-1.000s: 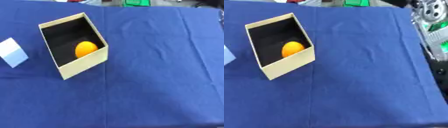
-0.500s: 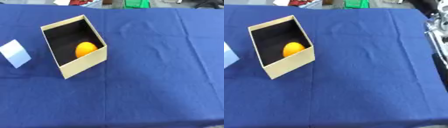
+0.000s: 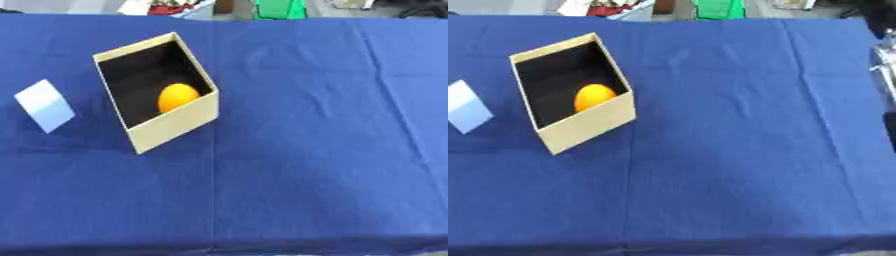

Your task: Pick up objects on the table and place them in the box.

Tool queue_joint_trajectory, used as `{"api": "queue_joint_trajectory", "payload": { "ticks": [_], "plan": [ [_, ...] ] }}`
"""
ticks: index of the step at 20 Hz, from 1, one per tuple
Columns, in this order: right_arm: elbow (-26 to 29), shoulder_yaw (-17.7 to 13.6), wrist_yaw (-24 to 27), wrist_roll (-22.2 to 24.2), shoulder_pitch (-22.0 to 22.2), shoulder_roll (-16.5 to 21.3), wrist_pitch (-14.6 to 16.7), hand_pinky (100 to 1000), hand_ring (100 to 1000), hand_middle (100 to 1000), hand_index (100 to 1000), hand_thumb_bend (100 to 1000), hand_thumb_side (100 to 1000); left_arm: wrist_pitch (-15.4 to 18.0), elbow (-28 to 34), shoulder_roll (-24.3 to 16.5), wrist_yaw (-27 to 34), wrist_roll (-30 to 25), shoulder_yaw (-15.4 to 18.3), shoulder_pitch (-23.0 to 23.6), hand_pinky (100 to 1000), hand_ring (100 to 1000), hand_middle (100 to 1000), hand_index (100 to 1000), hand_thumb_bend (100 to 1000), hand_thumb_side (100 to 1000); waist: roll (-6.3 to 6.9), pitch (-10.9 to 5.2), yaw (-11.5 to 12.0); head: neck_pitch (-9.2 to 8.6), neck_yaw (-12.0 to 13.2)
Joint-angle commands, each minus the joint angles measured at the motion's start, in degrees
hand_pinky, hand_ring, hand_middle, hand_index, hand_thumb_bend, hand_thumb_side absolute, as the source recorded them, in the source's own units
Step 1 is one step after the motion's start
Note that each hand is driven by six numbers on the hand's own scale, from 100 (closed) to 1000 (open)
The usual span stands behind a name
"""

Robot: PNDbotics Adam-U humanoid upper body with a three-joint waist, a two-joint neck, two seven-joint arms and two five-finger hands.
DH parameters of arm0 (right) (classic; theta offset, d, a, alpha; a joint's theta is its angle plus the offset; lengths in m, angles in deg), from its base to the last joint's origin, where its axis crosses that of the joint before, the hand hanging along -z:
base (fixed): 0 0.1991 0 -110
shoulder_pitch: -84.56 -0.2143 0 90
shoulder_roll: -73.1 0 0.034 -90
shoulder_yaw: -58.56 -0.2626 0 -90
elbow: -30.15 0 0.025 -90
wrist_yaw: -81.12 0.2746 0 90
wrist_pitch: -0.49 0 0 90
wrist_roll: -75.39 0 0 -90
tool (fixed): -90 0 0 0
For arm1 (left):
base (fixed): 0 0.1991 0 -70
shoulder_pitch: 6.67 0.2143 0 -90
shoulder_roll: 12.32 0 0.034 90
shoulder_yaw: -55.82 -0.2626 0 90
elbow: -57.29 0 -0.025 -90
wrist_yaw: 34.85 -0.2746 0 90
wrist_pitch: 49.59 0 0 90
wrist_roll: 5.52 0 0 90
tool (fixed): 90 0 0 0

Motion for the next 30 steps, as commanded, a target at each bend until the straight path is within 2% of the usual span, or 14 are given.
{"api": "queue_joint_trajectory", "payload": {
  "ticks": [1, 4, 5, 6, 9, 12, 13, 14, 15, 16, 18, 24, 30],
  "plan": [
    [1.0, -1.0, 0.6, -0.5, -0.2, 1.4, 0.1, 962, 1000, 799, 939, 100, 760, -0.3, 0.7, -3.6, -2.3, -4.5, -0.6, -1.4, 559, 738, 686, 837, 434, 1000, 0.24, -1.1, -0.2, 0.31, -0.3],
    [1.0, -1.3, 0.5, -0.7, 0.3, 1.4, 0.2, 963, 1000, 800, 940, 100, 767, 0.0, -0.4, -4.8, -4.5, -8.8, -1.5, -2.2, 589, 751, 700, 855, 529, 1000, 0.32, -1.12, -0.2, 0.31, -0.6],
    [1.0, -1.3, 0.5, -0.8, 0.5, 1.5, 0.1, 963, 1000, 799, 940, 100, 769, 0.3, -1.0, -5.2, -5.3, -10.6, -2.0, -2.6, 606, 757, 706, 863, 606, 1000, 0.34, -1.12, -0.2, 0.31, -0.6],
    [1.0, -1.4, 0.5, -0.8, 0.6, 1.5, 0.1, 963, 1000, 800, 940, 100, 770, 0.8, -1.6, -5.6, -6.1, -12.9, -2.7, -3.1, 611, 758, 707, 866, 588, 1000, 0.37, -1.12, -0.2, 0.31, -0.6],
    [1.0, -1.5, 0.3, -0.9, 0.9, 1.6, 0.0, 963, 1000, 800, 940, 100, 771, 2.4, -3.8, -6.9, -8.0, -19.1, -4.7, -5.3, 637, 765, 712, 877, 695, 1000, 0.43, -1.2, 0.0, 0.31, -0.9],
    [1.0, -1.6, 0.2, -1.0, 1.0, 1.7, -0.1, 963, 1000, 800, 939, 100, 769, 3.7, -6.9, -7.9, -7.6, -24.3, -6.9, -7.9, 655, 775, 725, 885, 796, 1000, 0.42, -1.31, 0.1, 0.31, -1.3],
    [1.0, -1.5, 0.2, -1.1, 1.0, 1.8, -0.1, 963, 1000, 800, 939, 100, 769, 4.0, -7.9, -8.1, -7.4, -25.7, -7.5, -8.8, 657, 776, 727, 886, 802, 1000, 0.4, -1.33, 0.1, 0.31, -1.5],
    [1.0, -1.5, 0.3, -1.0, 1.0, 1.7, -0.1, 963, 1000, 801, 939, 100, 770, 4.3, -9.0, -8.2, -7.4, -27.0, -8.0, -9.5, 669, 785, 732, 895, 871, 1000, 0.36, -1.35, 0.1, 0.31, -1.6],
    [1.0, -1.5, 0.3, -1.0, 0.9, 1.7, -0.1, 963, 1000, 801, 939, 100, 770, 4.6, -10.0, -8.2, -7.5, -28.2, -8.5, -10.2, 669, 785, 732, 895, 871, 1000, 0.33, -1.35, 0.1, 0.31, -1.7],
    [1.0, -1.5, 0.3, -1.0, 0.9, 1.7, -0.1, 963, 1000, 801, 939, 100, 771, 5.0, -11.0, -8.0, -7.7, -29.3, -9.0, -10.9, 680, 790, 737, 904, 944, 1000, 0.29, -1.33, 0.1, 0.31, -1.8],
    [1.0, -1.5, 0.3, -1.0, 0.9, 1.6, -0.1, 963, 1000, 800, 939, 100, 769, 5.6, -12.7, -7.7, -8.2, -31.5, -9.8, -11.9, 694, 797, 748, 908, 1000, 1000, 0.19, -1.28, 0.1, 0.31, -1.7],
    [1.0, -1.4, 0.2, -0.9, 1.0, 1.4, -0.4, 964, 1000, 800, 938, 100, 786, 6.3, -15.8, -7.6, -9.6, -39.0, -11.0, -13.0, 736, 813, 776, 919, 1000, 1000, 0.05, -1.21, 0.2, 0.31, -1.5],
    [1.0, -1.4, 0.2, -0.8, 1.1, 1.2, -0.9, 964, 1000, 800, 938, 100, 797, 4.8, -19.4, -7.3, -9.5, -43.5, -12.0, -13.7, 770, 840, 805, 937, 1000, 1000, 0.05, -1.34, 0.3, 0.31, -0.4]
  ]
}}
